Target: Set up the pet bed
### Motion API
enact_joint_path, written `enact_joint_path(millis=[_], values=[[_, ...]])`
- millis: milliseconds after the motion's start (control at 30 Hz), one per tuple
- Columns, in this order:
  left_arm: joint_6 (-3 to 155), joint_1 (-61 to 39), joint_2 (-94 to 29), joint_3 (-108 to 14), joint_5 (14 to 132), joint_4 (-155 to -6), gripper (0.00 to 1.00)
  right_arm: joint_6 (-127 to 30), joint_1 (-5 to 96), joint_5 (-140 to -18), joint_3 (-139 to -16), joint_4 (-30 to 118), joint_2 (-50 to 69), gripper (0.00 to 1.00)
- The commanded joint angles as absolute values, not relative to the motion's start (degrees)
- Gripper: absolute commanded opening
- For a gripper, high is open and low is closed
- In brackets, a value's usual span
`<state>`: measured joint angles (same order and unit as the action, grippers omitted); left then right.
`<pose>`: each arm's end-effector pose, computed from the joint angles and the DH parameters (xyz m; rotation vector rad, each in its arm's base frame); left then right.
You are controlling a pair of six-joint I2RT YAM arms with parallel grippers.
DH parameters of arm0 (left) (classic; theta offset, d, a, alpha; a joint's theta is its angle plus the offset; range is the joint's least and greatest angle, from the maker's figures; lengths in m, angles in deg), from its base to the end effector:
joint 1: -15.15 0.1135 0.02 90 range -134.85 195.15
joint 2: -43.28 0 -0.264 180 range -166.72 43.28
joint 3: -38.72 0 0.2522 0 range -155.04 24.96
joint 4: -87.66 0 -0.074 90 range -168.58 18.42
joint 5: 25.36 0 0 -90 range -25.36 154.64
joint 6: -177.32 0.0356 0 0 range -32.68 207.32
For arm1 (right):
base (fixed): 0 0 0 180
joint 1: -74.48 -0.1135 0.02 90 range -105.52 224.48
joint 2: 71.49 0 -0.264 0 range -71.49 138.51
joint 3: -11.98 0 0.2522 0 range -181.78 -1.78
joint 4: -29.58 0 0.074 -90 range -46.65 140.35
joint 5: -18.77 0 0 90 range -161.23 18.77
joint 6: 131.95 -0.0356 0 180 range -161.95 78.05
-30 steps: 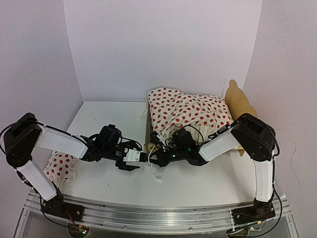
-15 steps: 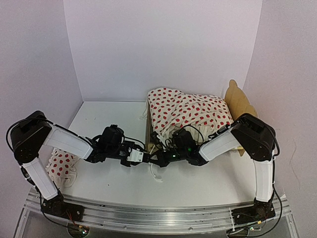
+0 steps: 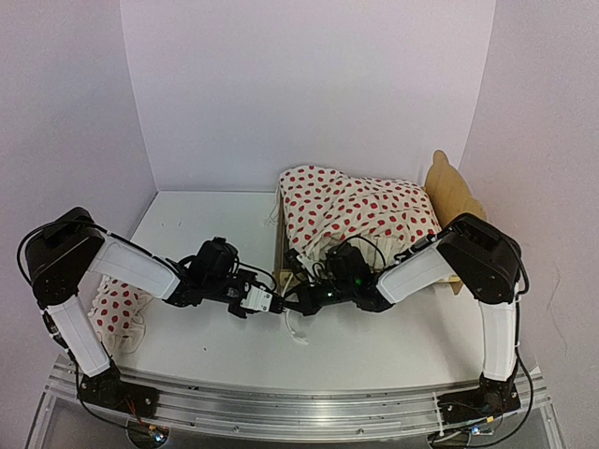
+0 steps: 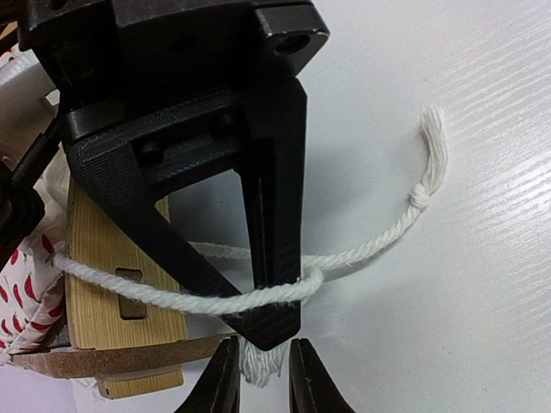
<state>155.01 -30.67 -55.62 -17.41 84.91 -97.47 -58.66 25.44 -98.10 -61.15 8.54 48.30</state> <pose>0.2218 -0.2460 0.1375 1.9265 1.0340 -0.1791 0.2629 0.3274 0.1135 -0.9110 1.9792 1.1684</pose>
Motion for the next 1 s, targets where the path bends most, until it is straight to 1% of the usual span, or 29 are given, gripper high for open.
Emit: enact_joint_path(millis=[0,33,133,167,267,333,433,500,633,733,800,867,967], values=[[156.6,-30.6,-56.6,-19.9,85.8,-95.5,0.18,-57.7,25.6,-99.9,-62.1,7.3,45.2,0.0],[156.8,-30.6,-56.6,-20.0,85.8,-95.3,0.15,-57.7,25.6,-99.9,-62.1,7.3,45.2,0.0],[156.6,-30.6,-56.5,-20.1,86.0,-95.9,0.02,-57.7,25.7,-100.2,-62.2,7.3,45.1,0.0],[156.1,-30.6,-56.3,-20.2,86.1,-96.4,0.0,-57.8,25.7,-100.2,-62.2,7.3,45.1,0.0],[154.4,-30.6,-56.0,-20.7,85.9,-97.1,0.0,-57.9,25.6,-99.9,-62.0,7.4,45.0,0.0],[153.4,-30.6,-55.9,-21.0,85.0,-96.8,0.0,-58.4,25.6,-97.6,-61.3,8.2,44.1,0.01],[152.1,-30.6,-55.6,-20.7,83.5,-96.3,0.0,-59.4,25.6,-91.7,-59.9,12.8,40.4,0.18],[151.3,-30.6,-55.2,-20.3,82.9,-95.8,0.0,-59.8,24.9,-87.1,-59.1,18.7,37.4,0.29],[148.9,-30.5,-54.6,-19.9,81.7,-95.2,0.0,-57.3,20.4,-77.1,-55.9,28.3,31.9,0.4],[147.4,-30.5,-54.0,-19.4,81.6,-95.2,0.0,-58.9,17.9,-73.5,-52.1,32.2,29.7,0.47],[146.8,-30.4,-53.6,-19.0,81.6,-95.5,0.0,-59.7,16.4,-71.2,-50.2,33.3,29.3,0.51],[146.2,-30.4,-53.4,-19.0,81.5,-95.7,0.0,-58.3,14.1,-67.8,-49.7,33.6,30.1,0.57],[146.0,-30.4,-53.1,-18.8,81.6,-96.4,0.0,-56.8,11.8,-65.8,-49.1,29.2,32.5,0.65]])
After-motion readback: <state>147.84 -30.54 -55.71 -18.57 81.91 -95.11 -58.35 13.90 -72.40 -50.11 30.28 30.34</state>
